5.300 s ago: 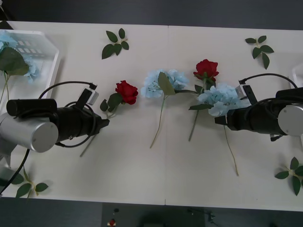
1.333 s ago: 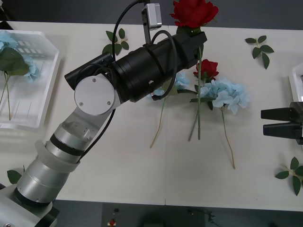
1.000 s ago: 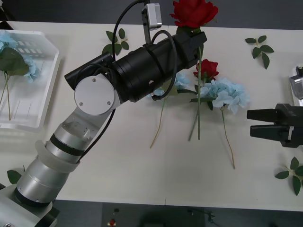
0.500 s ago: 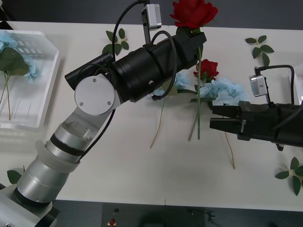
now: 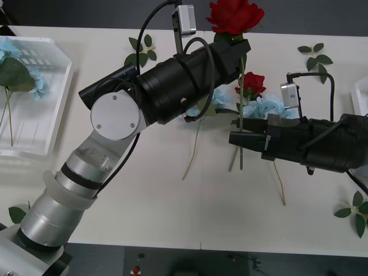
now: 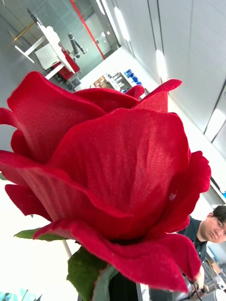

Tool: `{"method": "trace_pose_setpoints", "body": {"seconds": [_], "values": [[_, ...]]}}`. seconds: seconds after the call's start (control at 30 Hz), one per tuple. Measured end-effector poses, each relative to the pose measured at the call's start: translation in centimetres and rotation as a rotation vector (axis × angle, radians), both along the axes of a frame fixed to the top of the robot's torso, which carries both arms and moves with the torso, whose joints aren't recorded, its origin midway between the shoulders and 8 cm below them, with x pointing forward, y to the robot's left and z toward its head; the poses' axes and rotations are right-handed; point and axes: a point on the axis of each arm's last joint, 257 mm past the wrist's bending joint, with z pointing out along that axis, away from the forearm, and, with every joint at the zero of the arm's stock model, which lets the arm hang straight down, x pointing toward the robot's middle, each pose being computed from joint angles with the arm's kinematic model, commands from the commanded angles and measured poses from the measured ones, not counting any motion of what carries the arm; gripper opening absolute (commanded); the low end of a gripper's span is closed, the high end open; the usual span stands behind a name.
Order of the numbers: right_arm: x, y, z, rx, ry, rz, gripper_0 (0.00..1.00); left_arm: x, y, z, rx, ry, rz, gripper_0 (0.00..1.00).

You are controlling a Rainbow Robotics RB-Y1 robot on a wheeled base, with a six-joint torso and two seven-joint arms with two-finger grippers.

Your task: Put the red flowers into the right box and the blue flowers into the left box

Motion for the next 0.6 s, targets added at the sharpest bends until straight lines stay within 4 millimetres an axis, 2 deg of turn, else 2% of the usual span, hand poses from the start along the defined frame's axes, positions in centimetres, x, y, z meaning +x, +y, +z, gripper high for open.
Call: {"method": "trace_pose_setpoints", "body": {"seconds": [0.27, 0.3, 0.33, 0.37, 0.4, 0.6], "values": [[0.24, 0.79, 0.11, 0.015, 0.012, -0.004, 1.00, 0.00, 0.00, 0.00, 0.000, 0.000, 0.000, 0.00], [0.27, 0.78, 0.12, 0.016, 0.013, -0.005, 0.95, 0.00, 0.00, 0.00, 0.000, 0.000, 0.000, 0.00], [0.36, 0.75, 0.16, 0.017, 0.013, -0.009, 0.35, 0.00, 0.00, 0.00, 0.000, 0.000, 0.000, 0.00], [0.43, 0.73, 0.18, 0.018, 0.012, -0.012, 0.05, 0.00, 0.00, 0.00, 0.000, 0.000, 0.000, 0.00], [0.46, 0.72, 0.19, 0.019, 0.012, -0.013, 0.00, 0.00, 0.00, 0.00, 0.000, 0.000, 0.000, 0.00], [0.46, 0.72, 0.19, 0.019, 0.012, -0.013, 0.00, 0.01, 0.00, -0.01, 0.000, 0.000, 0.000, 0.00]]}}
